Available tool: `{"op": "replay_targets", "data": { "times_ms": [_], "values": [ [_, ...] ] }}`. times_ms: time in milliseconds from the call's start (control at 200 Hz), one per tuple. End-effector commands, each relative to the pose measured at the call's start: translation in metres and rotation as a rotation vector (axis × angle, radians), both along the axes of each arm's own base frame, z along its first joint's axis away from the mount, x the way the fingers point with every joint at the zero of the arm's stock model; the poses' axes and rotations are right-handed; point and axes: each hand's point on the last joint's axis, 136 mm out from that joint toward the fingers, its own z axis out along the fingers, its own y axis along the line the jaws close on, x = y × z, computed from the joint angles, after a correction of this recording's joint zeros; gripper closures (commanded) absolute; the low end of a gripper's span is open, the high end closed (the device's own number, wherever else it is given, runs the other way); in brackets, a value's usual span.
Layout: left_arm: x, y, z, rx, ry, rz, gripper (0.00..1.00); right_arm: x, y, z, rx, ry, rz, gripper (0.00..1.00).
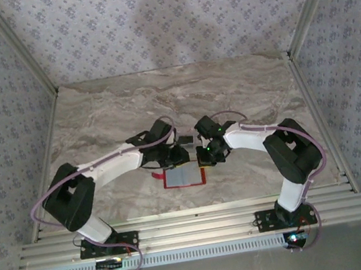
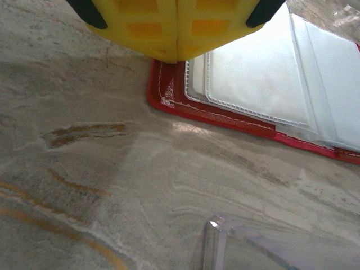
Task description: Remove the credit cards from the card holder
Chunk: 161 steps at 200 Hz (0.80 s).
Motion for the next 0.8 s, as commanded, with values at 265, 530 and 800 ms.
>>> {"op": "replay_targets", "data": {
  "times_ms": [265, 530, 800],
  "values": [
    [-0.016, -0.035, -0.030, -0.083, 0.145, -0.005, 0.81, -0.006, -0.001, -0.008, -0.013, 0.030, -0.001, 0.93],
    [-0.023, -0.036, -0.049, -0.060, 0.199, -0.006, 0.87, -0.006, -0.002, -0.008, -0.014, 0.028, -0.001, 0.93],
    [-0.030, -0.031, -0.062, -0.010, 0.231, -0.010, 0.89, -0.005, -0.001, -0.008, -0.013, 0.029, -0.002, 0.93]
  ]
}}
